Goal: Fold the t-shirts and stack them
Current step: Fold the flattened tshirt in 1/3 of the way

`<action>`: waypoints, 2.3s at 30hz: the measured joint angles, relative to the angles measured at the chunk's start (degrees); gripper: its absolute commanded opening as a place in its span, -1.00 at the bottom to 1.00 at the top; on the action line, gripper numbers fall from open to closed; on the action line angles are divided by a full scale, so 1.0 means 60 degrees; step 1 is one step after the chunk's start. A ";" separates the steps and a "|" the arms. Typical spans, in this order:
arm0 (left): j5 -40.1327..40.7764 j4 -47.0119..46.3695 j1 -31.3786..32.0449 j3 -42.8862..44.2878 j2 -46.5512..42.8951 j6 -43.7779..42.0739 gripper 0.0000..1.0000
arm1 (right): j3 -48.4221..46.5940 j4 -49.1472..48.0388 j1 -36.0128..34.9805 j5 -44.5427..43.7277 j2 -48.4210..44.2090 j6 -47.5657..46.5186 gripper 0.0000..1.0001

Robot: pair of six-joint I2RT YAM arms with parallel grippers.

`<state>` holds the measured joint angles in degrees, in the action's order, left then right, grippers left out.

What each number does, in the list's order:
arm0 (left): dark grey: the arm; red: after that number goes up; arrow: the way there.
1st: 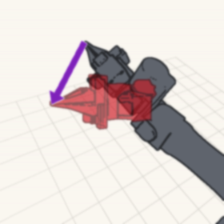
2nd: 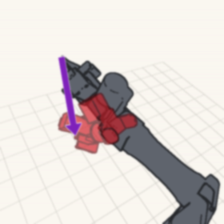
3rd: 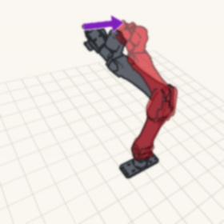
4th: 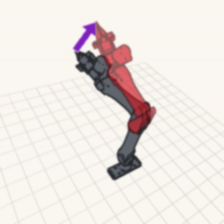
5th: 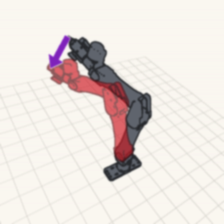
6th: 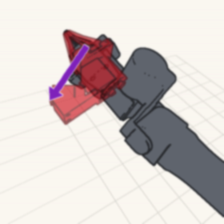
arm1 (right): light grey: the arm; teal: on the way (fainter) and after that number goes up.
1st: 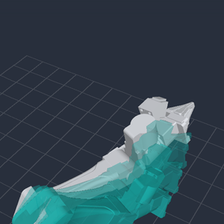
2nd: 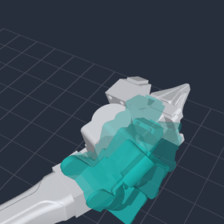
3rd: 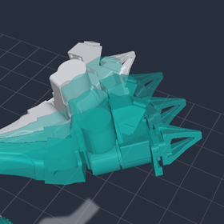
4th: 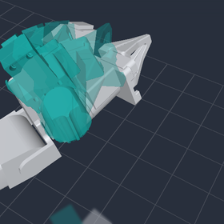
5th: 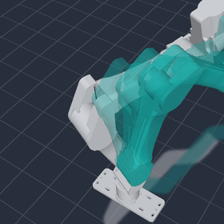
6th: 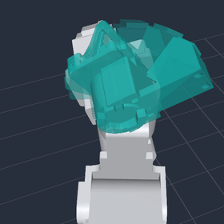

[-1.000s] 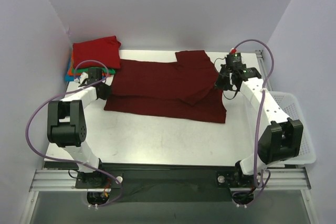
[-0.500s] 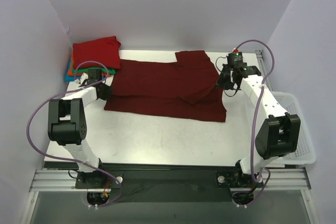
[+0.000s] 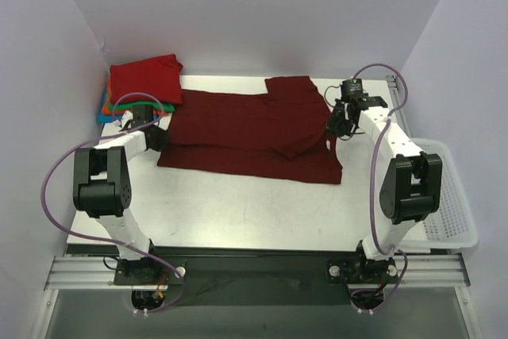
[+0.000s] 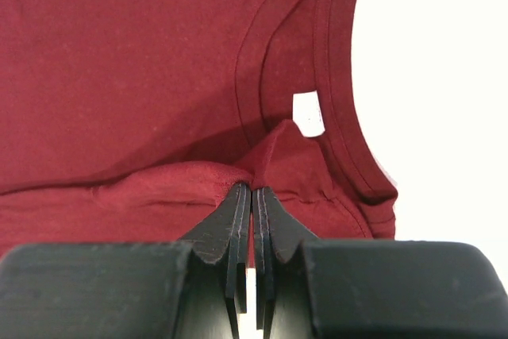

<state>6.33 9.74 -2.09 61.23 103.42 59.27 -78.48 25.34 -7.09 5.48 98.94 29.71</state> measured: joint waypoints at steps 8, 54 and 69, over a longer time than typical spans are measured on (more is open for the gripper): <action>-0.0146 -0.0138 -0.0109 -0.0004 0.0000 -0.0004 -1.00 | -0.0481 -0.0157 0.0004 0.0171 0.0233 0.0000 -1.00; -0.2000 -0.1807 -0.0780 -0.0055 0.0419 -0.0284 0.62 | -0.2922 -0.0157 0.0270 0.0732 0.2892 -0.0240 0.04; -0.1479 -0.2018 -0.0663 -0.2055 -0.2065 0.0055 0.37 | 0.0321 -0.1188 -0.1781 0.0667 0.1173 0.0237 -0.07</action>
<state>-2.55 -2.37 -6.07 48.90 91.02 59.59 -76.55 18.22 -17.78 9.47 105.97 31.14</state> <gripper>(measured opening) 0.698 0.470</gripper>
